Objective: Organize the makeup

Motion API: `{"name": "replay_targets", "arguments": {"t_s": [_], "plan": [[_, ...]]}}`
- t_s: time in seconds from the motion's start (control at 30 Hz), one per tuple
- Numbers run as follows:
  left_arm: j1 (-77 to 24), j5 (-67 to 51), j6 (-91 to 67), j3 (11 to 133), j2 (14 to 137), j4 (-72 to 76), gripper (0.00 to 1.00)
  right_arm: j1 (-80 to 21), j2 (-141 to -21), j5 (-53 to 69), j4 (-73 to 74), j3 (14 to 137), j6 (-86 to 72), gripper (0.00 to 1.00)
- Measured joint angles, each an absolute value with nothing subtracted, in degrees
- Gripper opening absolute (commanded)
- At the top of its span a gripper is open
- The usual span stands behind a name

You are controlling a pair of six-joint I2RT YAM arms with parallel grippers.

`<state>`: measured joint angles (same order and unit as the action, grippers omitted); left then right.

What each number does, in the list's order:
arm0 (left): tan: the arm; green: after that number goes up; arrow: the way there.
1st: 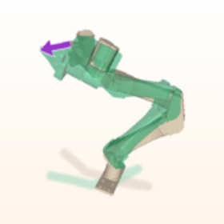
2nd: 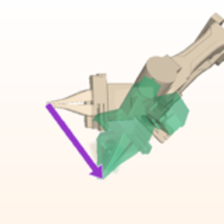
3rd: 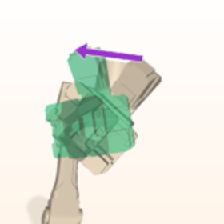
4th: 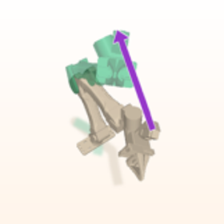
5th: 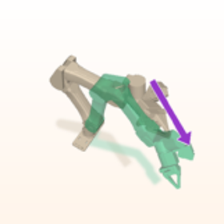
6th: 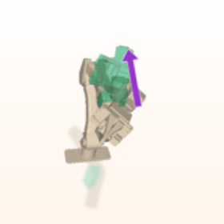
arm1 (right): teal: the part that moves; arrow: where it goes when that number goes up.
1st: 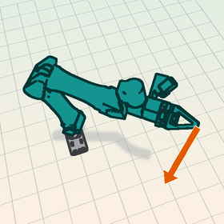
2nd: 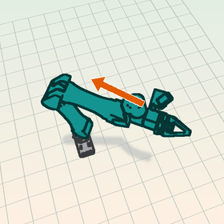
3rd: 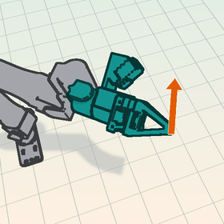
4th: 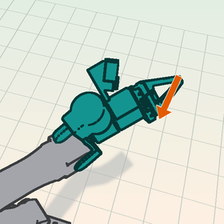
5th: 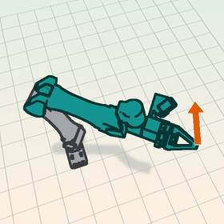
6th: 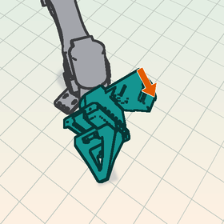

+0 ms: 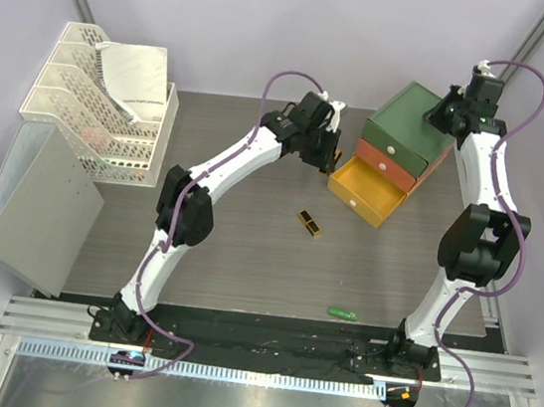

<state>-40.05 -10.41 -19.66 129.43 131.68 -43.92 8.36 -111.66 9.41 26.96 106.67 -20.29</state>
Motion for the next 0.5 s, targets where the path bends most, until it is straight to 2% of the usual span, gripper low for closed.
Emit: {"name": "replay_targets", "arguments": {"t_s": [0.4,0.5], "plan": [[-40.05,-20.56,-35.68,132.57,139.96,-32.03,0.03,8.36,-111.79,9.78,26.79,106.72,-20.29,0.01],[-40.03,-22.31,-38.68,132.77,142.08,-29.36,0.1,8.36,-111.79,9.78,26.76,106.72,-20.29,0.01]]}}
